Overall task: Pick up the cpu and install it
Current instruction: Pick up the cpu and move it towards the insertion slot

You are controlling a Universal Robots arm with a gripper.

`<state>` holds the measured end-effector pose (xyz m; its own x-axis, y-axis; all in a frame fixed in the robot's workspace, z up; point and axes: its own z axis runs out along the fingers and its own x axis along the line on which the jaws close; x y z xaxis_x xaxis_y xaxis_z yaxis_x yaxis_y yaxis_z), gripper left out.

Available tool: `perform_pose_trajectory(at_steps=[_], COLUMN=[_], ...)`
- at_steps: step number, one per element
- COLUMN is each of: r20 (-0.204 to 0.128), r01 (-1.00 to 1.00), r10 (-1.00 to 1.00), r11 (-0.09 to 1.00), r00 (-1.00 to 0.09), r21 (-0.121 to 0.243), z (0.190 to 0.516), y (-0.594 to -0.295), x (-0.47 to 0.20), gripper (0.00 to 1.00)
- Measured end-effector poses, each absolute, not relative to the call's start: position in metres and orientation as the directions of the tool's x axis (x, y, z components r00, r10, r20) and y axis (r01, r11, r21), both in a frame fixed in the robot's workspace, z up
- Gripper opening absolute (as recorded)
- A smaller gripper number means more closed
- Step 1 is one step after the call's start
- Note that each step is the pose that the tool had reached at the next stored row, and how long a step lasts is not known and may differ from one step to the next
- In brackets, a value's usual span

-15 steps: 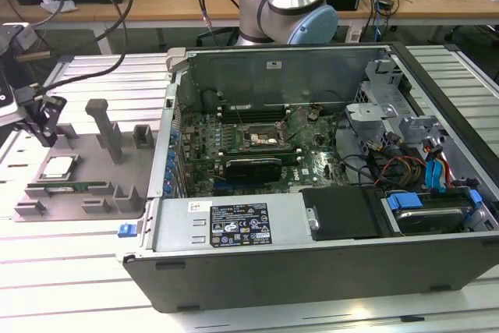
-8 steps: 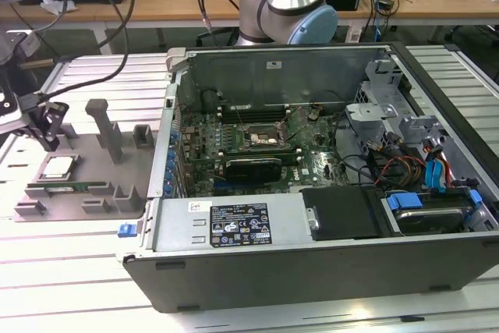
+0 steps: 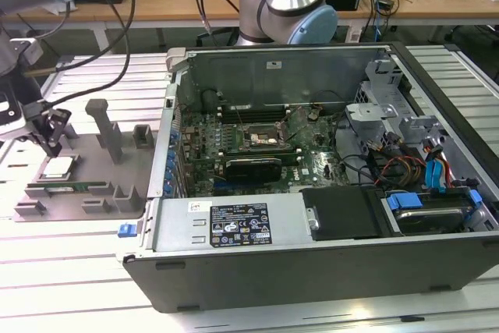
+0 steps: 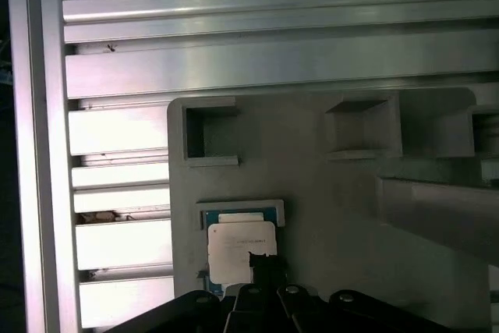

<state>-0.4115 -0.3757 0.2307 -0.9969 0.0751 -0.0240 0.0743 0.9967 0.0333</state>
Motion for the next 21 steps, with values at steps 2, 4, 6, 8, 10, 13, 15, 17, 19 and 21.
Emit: perform_pose_trajectory(at_steps=[2, 4, 6, 8, 10, 13, 15, 17, 19, 21], r20=[-0.024, -0.024, -0.024, -0.024, -0.024, -0.024, -0.024, -0.024, -0.024, -0.024], r01=[0.074, 0.074, 0.074, 0.074, 0.074, 0.074, 0.074, 0.074, 0.074, 0.074], r10=[0.075, 0.075, 0.075, 0.075, 0.075, 0.075, 0.075, 0.075, 0.075, 0.075], r11=[0.997, 0.997, 0.997, 0.997, 0.997, 0.997, 0.997, 0.997, 0.997, 0.997], r00=[-0.997, -0.997, -0.997, -0.997, -0.997, -0.997, -0.997, -0.997, -0.997, -0.997], r21=[0.033, 0.033, 0.033, 0.033, 0.033, 0.033, 0.033, 0.033, 0.033, 0.033], z=[0.227, 0.223, 0.218, 0.214, 0.211, 0.21, 0.21, 0.21, 0.21, 0.209], y=[-0.376, -0.376, -0.376, -0.376, -0.376, -0.376, -0.376, -0.376, -0.376, -0.376], x=[-0.412, -0.414, -0.416, -0.417, -0.417, -0.417, -0.417, -0.417, -0.417, -0.417], gripper=[0.11, 0.11, 0.11, 0.11, 0.11, 0.11, 0.11, 0.17, 0.29, 0.48])
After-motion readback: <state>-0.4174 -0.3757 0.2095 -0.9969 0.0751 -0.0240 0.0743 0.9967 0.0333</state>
